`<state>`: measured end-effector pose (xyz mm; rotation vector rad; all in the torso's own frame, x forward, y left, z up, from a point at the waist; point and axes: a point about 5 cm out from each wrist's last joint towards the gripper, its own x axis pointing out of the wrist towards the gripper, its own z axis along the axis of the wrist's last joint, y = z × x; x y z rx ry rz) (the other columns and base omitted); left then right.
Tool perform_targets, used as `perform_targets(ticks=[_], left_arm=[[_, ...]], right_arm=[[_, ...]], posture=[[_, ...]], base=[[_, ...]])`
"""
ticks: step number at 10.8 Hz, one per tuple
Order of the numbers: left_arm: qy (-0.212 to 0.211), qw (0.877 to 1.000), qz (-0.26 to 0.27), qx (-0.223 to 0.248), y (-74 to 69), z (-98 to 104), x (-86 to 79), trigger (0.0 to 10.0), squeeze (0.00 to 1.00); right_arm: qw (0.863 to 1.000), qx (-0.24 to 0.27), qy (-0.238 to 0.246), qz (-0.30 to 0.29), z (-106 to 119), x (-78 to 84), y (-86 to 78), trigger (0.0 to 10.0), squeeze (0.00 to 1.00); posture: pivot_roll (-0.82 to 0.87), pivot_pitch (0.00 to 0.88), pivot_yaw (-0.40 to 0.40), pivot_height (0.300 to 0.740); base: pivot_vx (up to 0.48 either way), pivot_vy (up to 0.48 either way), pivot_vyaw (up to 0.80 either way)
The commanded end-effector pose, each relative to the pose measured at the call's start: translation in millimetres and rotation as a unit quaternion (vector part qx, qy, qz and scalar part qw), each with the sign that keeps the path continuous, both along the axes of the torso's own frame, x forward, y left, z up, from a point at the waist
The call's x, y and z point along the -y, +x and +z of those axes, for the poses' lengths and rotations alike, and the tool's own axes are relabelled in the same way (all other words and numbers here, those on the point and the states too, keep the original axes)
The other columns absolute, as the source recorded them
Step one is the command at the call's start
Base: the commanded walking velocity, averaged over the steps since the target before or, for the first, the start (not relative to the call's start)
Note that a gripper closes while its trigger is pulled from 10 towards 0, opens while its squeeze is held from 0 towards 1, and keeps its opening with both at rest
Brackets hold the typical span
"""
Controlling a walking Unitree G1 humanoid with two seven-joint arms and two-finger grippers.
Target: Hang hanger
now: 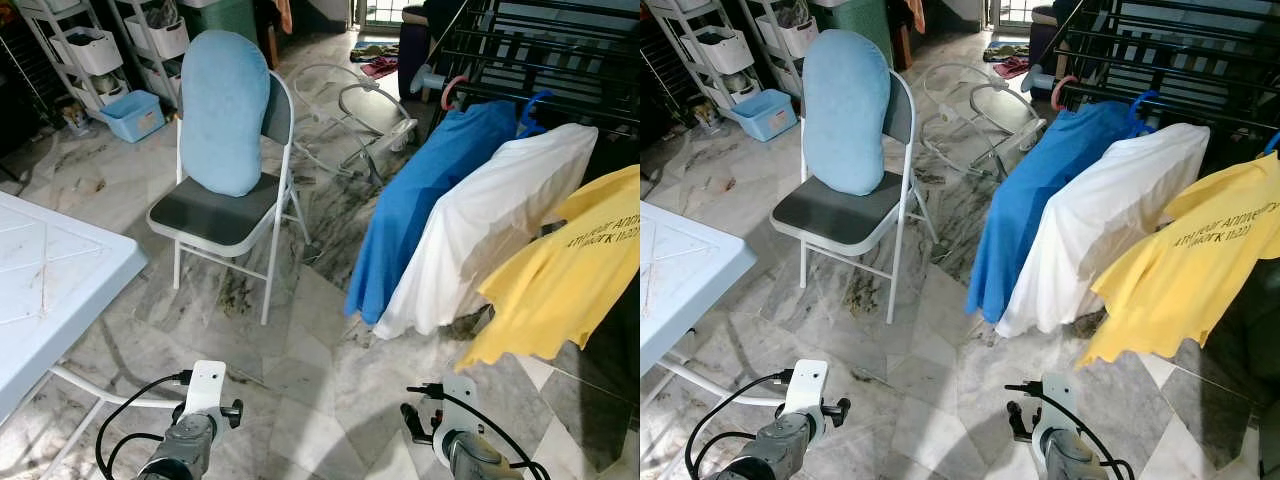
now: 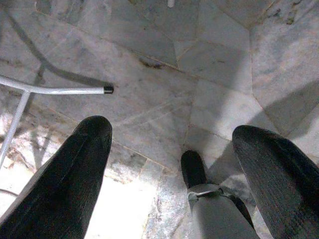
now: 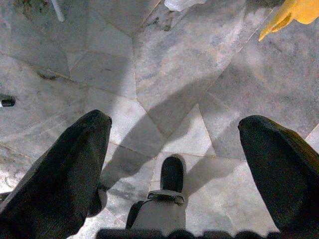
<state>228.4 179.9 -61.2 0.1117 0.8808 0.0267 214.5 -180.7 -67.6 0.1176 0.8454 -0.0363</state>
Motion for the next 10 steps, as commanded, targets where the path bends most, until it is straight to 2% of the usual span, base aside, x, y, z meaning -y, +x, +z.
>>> perform_targets(ticks=[1, 5, 7, 10], left_arm=[[-0.069, 0.997, -0.033, -0.001, 22.9, 14, 10.7, 10.0, 0.0], [-0.069, 0.997, -0.033, -0.001, 22.9, 14, 10.7, 10.0, 0.0], [-0.07, 0.994, -0.079, -0.027, 5.5, 1, 28.9, 10.0, 0.0], [-0.082, 0.994, -0.07, -0.021, 6.6, 2, 30.0, 10.0, 0.0]], right_arm=[[0.987, -0.057, 0.024, -0.147, -16, 30.2, -36.9, 10.0, 0.0], [0.987, -0.057, 0.024, -0.147, -16, 30.2, -36.9, 10.0, 0.0], [0.999, -0.02, 0.019, -0.041, -9, 0.6, -15.5, 10.0, 0.0], [0.999, -0.014, 0.025, -0.022, -7, -1.1, -12.5, 10.0, 0.0]], posture=[[-0.22, 0.0, 0.143, 0.74], [-0.22, 0.0, 0.143, 0.74], [-0.2, 0.0, 0.116, 0.74], [-0.2, 0.0, 0.11, 0.74]], base=[[0.0, 0.0, 0.0], [0.0, 0.0, 0.0], [0.0, 0.0, 0.0], [0.0, 0.0, 0.0]])
